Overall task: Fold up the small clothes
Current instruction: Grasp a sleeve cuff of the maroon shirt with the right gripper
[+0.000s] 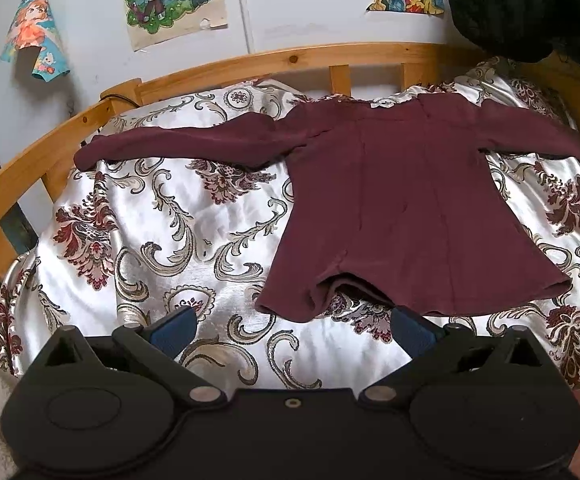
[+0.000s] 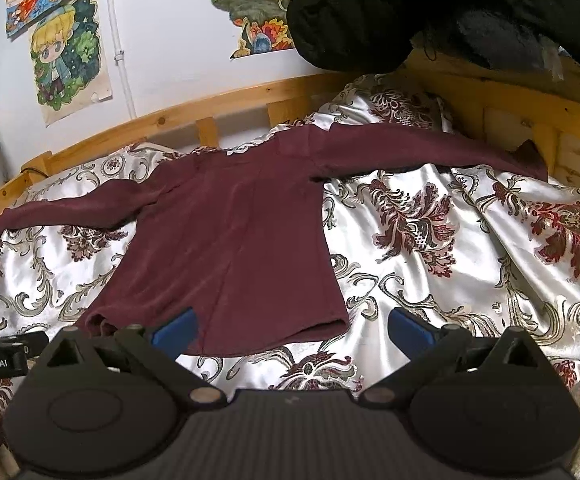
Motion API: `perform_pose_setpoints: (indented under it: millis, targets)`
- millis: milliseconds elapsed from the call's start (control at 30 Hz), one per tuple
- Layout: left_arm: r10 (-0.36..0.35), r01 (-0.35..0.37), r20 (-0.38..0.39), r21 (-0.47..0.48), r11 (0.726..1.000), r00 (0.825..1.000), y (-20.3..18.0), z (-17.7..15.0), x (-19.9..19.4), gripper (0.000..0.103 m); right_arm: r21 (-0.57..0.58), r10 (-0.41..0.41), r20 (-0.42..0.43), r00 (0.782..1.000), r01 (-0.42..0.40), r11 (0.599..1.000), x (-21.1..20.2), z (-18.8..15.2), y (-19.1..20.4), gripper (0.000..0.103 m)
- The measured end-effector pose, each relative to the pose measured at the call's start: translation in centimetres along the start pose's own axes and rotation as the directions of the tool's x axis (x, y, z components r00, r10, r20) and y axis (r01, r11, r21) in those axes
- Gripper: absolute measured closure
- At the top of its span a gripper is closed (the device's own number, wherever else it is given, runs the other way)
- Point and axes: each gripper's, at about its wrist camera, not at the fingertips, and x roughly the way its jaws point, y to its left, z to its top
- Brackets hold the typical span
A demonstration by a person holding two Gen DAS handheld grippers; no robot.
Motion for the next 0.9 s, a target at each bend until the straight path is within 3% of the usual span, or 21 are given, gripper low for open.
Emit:
perform_pose_setpoints:
  millis: [333,567,667,767,900]
  targets:
    - [-0.016,0.016,-0.010,0.020,1.000,1.000,-0.9,2.2,0.2,0.000,0.035,0.021,0.022,1.000,-0.021,0.999,-0.4,1.7,-0.1,0.000]
    - [-0.064,0.065,-0.028,0.028,0.997,0.998,-1.2,7.9,1.6,0.000,0.089,0.038,0.060,0.997,-0.043,0.995,-0.4,6.3,-2.0,0.000]
    - [-0.089,0.092,-0.044,0.079,0.993,0.995,-1.5,11.2,2.9,0.000,0.159,0.043,0.094,0.995,-0.058,0.986,-0.3,9.9,-4.6,0.000]
    - [-0.129,0.132,-0.052,0.076,0.988,0.990,-1.3,14.0,4.4,0.000,0.276,0.066,0.069,0.995,-0.082,0.958,0.6,13.8,-8.5,0.000]
    - [-0.122,0.120,0.033,0.074,0.990,0.992,-1.6,16.0,7.1,0.000,0.333,-0.041,0.078,0.996,0.013,0.943,3.3,17.4,-13.9,0.000]
